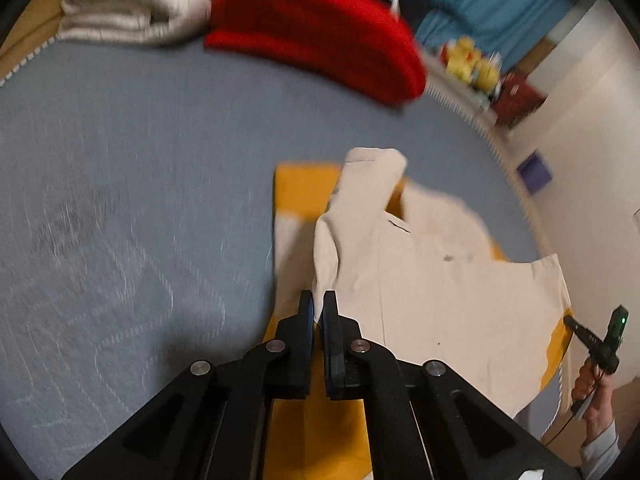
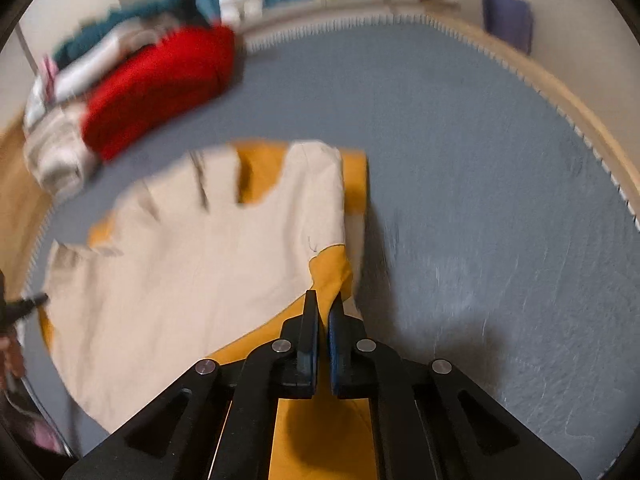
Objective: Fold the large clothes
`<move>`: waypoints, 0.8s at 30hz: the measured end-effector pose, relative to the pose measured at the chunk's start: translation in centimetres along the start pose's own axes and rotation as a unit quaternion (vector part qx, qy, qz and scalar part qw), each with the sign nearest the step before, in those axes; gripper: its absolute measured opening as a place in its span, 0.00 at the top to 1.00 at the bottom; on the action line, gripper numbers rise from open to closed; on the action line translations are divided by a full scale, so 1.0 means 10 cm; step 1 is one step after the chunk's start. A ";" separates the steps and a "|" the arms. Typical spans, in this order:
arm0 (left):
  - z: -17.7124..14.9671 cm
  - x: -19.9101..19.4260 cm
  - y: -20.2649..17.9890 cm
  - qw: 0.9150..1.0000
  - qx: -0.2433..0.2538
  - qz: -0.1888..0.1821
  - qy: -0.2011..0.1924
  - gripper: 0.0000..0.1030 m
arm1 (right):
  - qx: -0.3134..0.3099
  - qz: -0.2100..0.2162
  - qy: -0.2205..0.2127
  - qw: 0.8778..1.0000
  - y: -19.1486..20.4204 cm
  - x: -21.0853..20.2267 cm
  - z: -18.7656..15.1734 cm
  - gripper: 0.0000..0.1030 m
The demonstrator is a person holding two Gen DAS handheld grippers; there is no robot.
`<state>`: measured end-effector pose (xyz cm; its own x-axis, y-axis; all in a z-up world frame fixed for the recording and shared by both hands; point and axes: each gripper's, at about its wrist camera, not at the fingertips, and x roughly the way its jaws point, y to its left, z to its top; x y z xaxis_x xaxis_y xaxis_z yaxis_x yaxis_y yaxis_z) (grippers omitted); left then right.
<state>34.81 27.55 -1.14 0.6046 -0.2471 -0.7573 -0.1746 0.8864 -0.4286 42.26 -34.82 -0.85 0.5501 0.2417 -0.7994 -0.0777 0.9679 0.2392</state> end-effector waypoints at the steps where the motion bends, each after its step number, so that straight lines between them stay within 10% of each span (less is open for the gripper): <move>1: 0.02 -0.05 -0.01 1.000 0.001 -0.002 -0.021 0.98 | 0.000 0.003 -0.014 1.000 0.02 -0.07 0.04 0.96; 5: 0.02 0.15 -0.01 0.998 0.013 0.050 -0.020 0.98 | 0.010 -0.014 -0.064 0.998 0.07 -0.17 0.16 0.97; 9: -0.05 0.56 0.09 0.994 0.007 0.100 0.033 0.98 | 0.045 -0.044 -0.015 0.998 -0.03 0.26 0.11 0.97; 17: 0.38 0.56 -0.14 0.991 0.025 0.106 -0.080 0.98 | 0.054 -0.074 -0.062 0.994 0.09 0.35 0.35 0.97; 24: 0.41 1.25 0.10 0.985 0.014 0.162 -0.052 0.98 | 0.062 -0.108 -0.081 0.989 0.14 0.70 0.64 0.97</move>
<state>45.41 26.93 -8.97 0.5976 0.0904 -0.7967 -0.3514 0.9227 -0.1589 51.33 -32.23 -2.55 0.6698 0.0066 -0.7425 0.1527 0.9774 0.1464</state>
